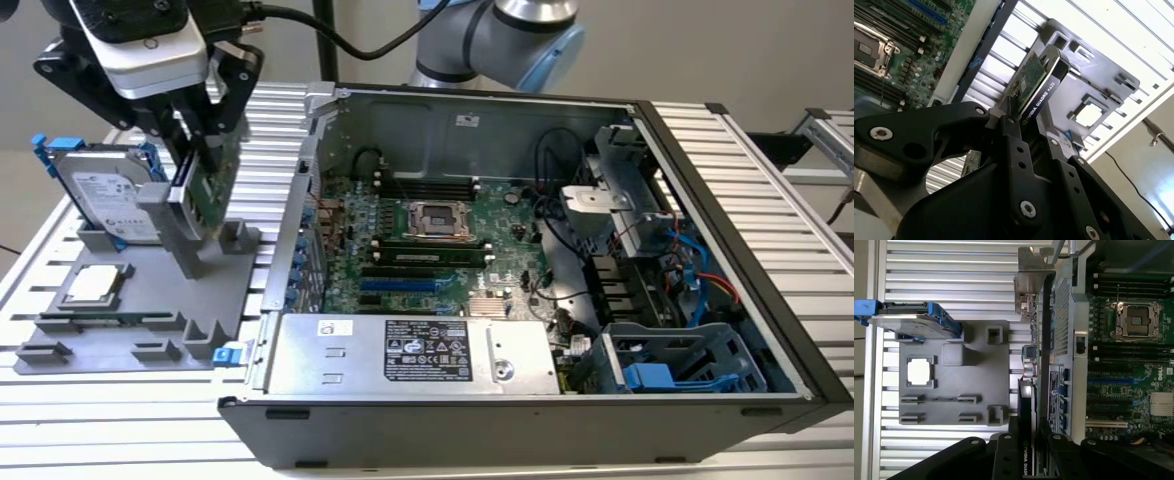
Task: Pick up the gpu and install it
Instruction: 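Pick up the gpu and move the gpu toward the slot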
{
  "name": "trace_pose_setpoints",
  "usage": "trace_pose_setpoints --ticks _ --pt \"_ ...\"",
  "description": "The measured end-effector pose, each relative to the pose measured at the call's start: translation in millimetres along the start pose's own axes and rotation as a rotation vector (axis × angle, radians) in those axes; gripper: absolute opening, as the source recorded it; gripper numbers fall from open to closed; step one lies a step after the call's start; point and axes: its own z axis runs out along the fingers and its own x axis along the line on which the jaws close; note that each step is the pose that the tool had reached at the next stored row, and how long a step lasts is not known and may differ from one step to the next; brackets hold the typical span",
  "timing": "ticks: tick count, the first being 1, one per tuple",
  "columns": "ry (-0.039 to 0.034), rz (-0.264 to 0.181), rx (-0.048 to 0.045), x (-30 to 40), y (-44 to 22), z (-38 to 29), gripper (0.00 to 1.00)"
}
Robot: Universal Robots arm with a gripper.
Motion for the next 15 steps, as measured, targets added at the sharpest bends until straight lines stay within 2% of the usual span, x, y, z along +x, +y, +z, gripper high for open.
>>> trace_pose_setpoints --ticks 15 --pt "-0.0001 0.0 -0.0001 -21.6 0.0 -1.0 0.0"
